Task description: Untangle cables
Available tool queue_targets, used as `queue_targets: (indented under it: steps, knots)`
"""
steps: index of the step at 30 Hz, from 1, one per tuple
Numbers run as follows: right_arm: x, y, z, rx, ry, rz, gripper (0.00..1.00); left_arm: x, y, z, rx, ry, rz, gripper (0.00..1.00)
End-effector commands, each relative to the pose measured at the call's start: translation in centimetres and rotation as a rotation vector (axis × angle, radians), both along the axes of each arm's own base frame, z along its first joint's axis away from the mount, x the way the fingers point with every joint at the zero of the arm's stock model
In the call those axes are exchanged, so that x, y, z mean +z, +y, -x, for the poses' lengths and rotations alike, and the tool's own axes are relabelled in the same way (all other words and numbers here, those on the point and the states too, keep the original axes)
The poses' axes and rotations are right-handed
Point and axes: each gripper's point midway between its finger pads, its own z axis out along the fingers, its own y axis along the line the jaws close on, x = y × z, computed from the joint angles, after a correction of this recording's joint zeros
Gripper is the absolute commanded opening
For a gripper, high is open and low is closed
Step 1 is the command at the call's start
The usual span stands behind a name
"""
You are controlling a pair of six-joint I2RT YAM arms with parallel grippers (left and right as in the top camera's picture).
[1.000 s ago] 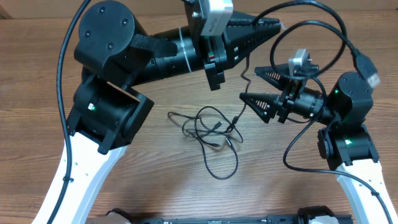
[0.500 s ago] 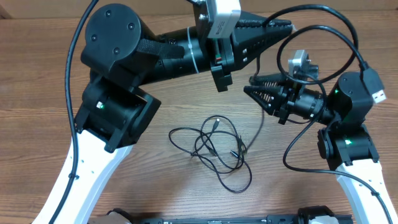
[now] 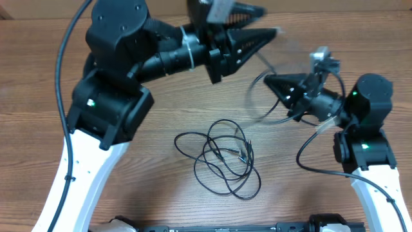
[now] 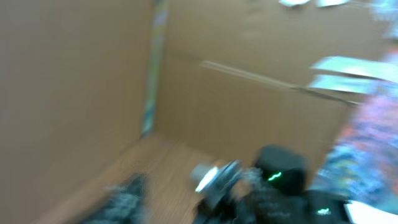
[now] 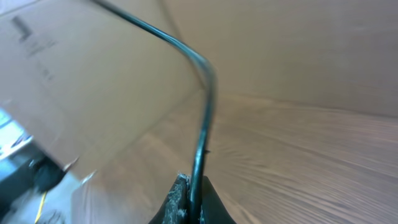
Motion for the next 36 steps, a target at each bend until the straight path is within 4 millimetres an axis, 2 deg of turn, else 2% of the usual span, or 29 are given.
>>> queue_targets:
  steps: [1,5,11,14,19,26,30,36]
  knots:
    - [2.4,-2.0,-1.0,-0.087,0.014,-0.053,0.04,-1.7,2.4,-3.5,0.203,0.059,-0.050,1.00]
    - [3.4,-3.5,-1.5,-0.135,0.009,-0.067,0.04,-4.0,3.9,-4.8,0.301,0.140,-0.109,1.00]
    - [5.1,-5.6,-2.0,-0.199,-0.028,-0.066,0.04,-5.6,4.3,-4.7,0.313,0.154,-0.178,1.00]
    - [6.0,-7.7,-2.7,-0.285,-0.028,-0.086,0.04,-6.1,4.3,-4.5,0.311,0.167,-0.194,1.00]
    - [8.2,-12.3,-3.5,-0.451,-0.039,-0.143,0.04,-7.6,4.4,-4.3,0.304,0.201,-0.240,1.00]
    - [11.2,-18.7,-3.2,-0.646,-0.133,-0.182,0.04,-10.6,4.4,-4.3,0.285,0.256,-0.333,1.00]
    - [11.2,-22.6,-2.9,-0.776,-0.142,-0.191,0.04,-11.9,4.4,-4.4,0.278,0.283,-0.369,1.00]
    - [10.8,-30.0,-2.3,-1.020,-0.164,-0.195,0.04,-13.5,4.5,-4.2,0.256,0.279,-0.438,1.00]
